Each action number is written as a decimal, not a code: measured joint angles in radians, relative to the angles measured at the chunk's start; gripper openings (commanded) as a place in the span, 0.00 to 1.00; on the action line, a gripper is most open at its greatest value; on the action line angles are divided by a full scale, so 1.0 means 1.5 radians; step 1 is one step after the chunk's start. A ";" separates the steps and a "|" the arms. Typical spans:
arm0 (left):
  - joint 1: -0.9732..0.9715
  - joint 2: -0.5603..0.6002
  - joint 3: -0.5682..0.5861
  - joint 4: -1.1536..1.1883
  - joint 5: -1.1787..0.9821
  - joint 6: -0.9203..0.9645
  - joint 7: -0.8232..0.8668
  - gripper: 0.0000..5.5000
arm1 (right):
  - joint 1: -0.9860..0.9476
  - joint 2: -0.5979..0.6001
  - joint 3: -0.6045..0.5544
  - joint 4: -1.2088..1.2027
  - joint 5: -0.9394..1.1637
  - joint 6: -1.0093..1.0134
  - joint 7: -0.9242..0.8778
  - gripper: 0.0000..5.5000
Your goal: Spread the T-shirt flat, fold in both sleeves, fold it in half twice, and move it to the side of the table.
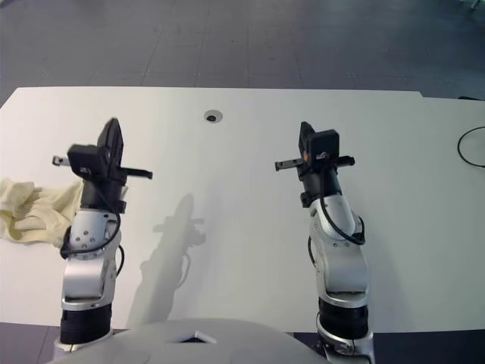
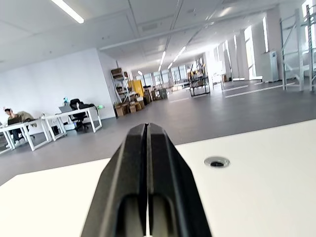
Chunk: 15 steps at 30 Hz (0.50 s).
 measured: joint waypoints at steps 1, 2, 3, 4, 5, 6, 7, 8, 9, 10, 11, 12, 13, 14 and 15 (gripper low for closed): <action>0.000 0.000 0.000 0.000 0.000 -0.002 0.001 0.00 | 0.001 0.000 0.000 0.002 -0.001 -0.002 0.000 0.00; -0.001 -0.001 -0.001 0.000 0.000 -0.002 0.003 0.00 | 0.003 -0.002 0.001 0.005 -0.003 -0.005 0.000 0.00; -0.003 -0.001 -0.001 0.000 0.000 -0.002 0.004 0.00 | 0.005 -0.005 0.001 0.006 -0.006 -0.010 0.000 0.00; -0.005 -0.001 0.000 0.000 0.000 -0.002 0.005 0.00 | 0.007 -0.008 0.001 0.010 -0.007 -0.017 0.000 0.00; -0.007 0.000 0.000 0.000 0.000 -0.002 0.005 0.00 | 0.012 -0.009 0.002 0.014 -0.009 -0.025 0.000 0.00; -0.009 0.000 0.000 0.000 0.000 -0.002 0.005 0.00 | 0.018 -0.010 0.002 0.021 -0.009 -0.035 0.001 0.00; -0.013 0.000 0.001 0.001 -0.001 -0.002 0.005 0.00 | 0.027 -0.012 0.002 0.028 -0.009 -0.046 0.001 0.00; -0.016 -0.001 0.002 0.002 -0.002 -0.001 0.006 0.00 | 0.036 -0.012 0.001 0.037 -0.009 -0.059 0.001 0.00; -0.020 -0.004 0.004 0.004 -0.004 0.000 0.006 0.00 | 0.044 -0.012 0.000 0.045 -0.009 -0.072 -0.001 0.00; -0.022 -0.007 0.006 0.005 -0.006 0.002 0.006 0.00 | 0.050 -0.012 -0.001 0.050 -0.010 -0.082 -0.002 0.00; -0.023 -0.013 0.009 0.006 -0.014 0.007 0.007 0.00 | 0.055 -0.012 -0.002 0.052 -0.012 -0.097 -0.007 0.00; -0.023 -0.019 0.010 0.006 -0.021 0.014 0.007 0.00 | 0.055 -0.012 -0.002 0.053 -0.015 -0.110 -0.010 0.00; -0.024 -0.024 0.011 0.006 -0.028 0.024 0.008 0.00 | 0.056 -0.013 -0.001 0.056 -0.025 -0.134 -0.013 0.00; -0.025 -0.026 0.011 0.006 -0.032 0.031 0.007 0.00 | 0.057 -0.015 0.001 0.059 -0.035 -0.155 -0.016 0.00; -0.029 -0.028 0.011 0.006 -0.040 0.041 0.006 0.00 | 0.062 -0.017 0.001 0.066 -0.047 -0.191 -0.025 0.00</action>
